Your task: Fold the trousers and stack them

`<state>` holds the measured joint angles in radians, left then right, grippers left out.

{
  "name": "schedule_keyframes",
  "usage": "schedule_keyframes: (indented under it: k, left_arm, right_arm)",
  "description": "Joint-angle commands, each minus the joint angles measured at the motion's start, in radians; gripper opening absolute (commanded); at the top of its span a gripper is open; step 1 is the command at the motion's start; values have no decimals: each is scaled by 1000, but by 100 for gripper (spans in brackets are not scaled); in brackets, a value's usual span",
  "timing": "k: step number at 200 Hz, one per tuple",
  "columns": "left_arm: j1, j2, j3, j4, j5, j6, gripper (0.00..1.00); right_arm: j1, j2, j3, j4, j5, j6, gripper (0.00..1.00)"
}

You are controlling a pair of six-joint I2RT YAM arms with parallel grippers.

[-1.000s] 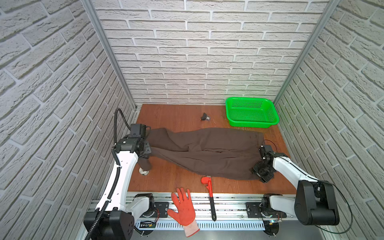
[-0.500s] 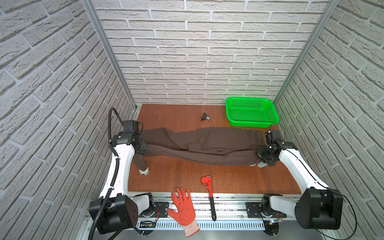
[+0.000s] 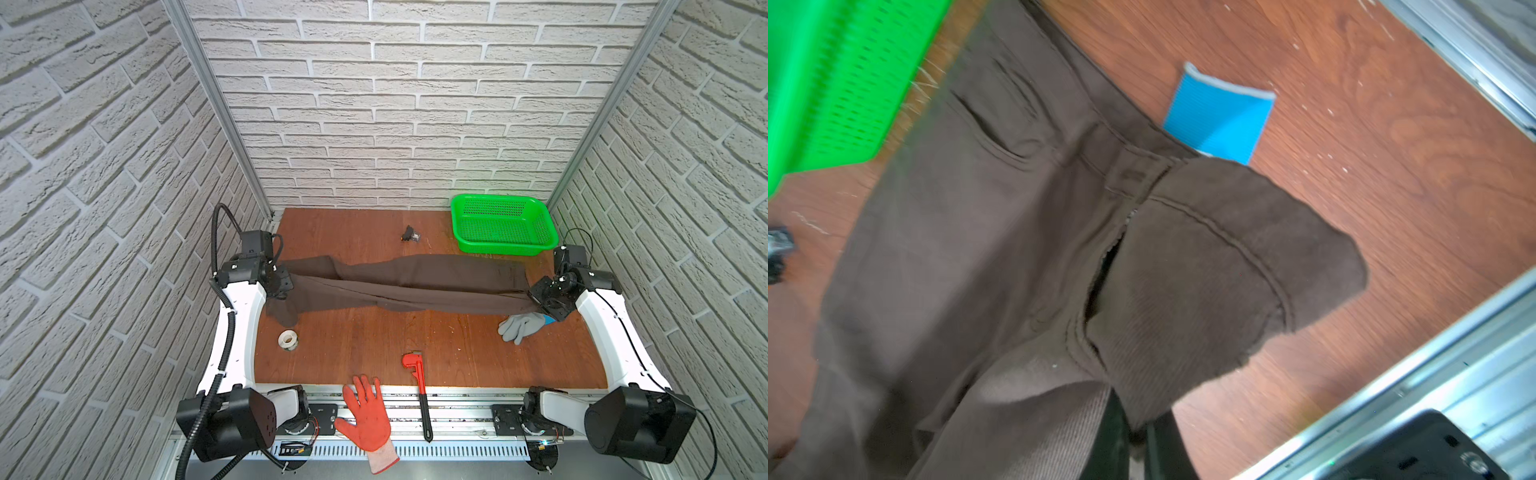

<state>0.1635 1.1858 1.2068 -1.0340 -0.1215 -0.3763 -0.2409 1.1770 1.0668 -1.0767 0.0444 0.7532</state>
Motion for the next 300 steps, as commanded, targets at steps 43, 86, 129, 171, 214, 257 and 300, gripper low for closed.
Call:
schedule_keyframes:
  k: [43, 86, 129, 171, 214, 257, 300]
  left_arm:
    - [26, -79, -90, -100, -55, -78, 14]
    - [25, -84, -101, -101, -40, -115, 23]
    - [28, -121, -103, -138, -44, -159, 34]
    - [51, -212, -129, -149, 26, -250, 52]
    - [51, -281, -296, -23, 179, -413, 74]
    - [73, -223, -416, 158, 202, -527, 78]
    - [83, -134, -502, 288, 232, -573, 85]
  right_arm:
    - [-169, -126, -97, -56, 152, -85, 5]
    - [-257, -142, -149, 5, 186, -34, 5]
    - [-290, -185, -183, 14, 136, -6, 5]
    - [-288, -236, -214, -2, 61, 3, 5]
    - [-288, -253, -259, 20, -57, 6, 5]
    - [-278, -243, -274, 48, -109, 10, 5]
    - [-276, -212, -288, 83, -118, 17, 5]
